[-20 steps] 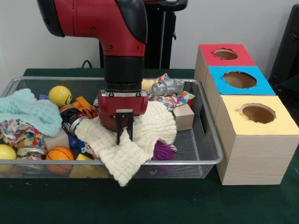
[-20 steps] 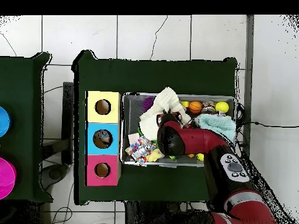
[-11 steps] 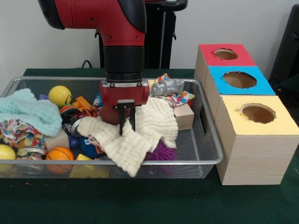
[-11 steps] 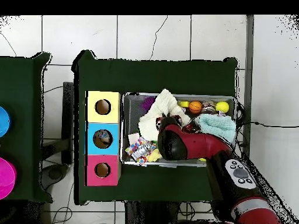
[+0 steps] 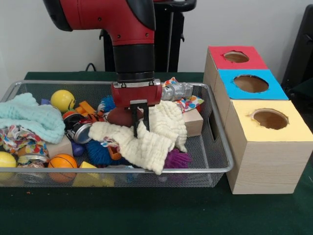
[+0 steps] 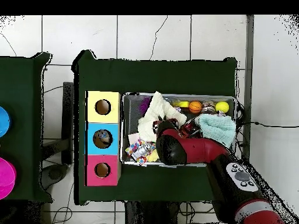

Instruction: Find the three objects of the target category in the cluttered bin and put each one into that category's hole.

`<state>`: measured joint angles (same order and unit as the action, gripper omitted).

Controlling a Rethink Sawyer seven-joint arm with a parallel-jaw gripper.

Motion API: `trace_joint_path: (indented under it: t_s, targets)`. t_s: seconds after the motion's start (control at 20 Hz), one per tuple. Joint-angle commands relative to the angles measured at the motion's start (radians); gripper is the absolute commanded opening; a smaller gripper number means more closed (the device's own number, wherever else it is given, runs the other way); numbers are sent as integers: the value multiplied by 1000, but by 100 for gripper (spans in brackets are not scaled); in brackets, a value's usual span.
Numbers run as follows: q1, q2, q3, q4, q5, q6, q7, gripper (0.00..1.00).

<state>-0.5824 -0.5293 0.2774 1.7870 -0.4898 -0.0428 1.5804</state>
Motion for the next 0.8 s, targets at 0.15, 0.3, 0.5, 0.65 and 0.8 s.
trace_joint_path:
  t_s: [0.15, 0.3, 0.5, 0.65, 0.8]
  targets:
    - [-6, -3, 70, 126, -48, 50, 89, 0]
    - [-7, -16, 71, 139, -40, 51, 94, 0]
    - [-17, -20, 76, 153, -43, 41, 95, 0]
    - [-21, -25, 71, 162, -42, 36, 97, 0]
    - [-27, -17, 67, 164, -50, 17, 98, 0]
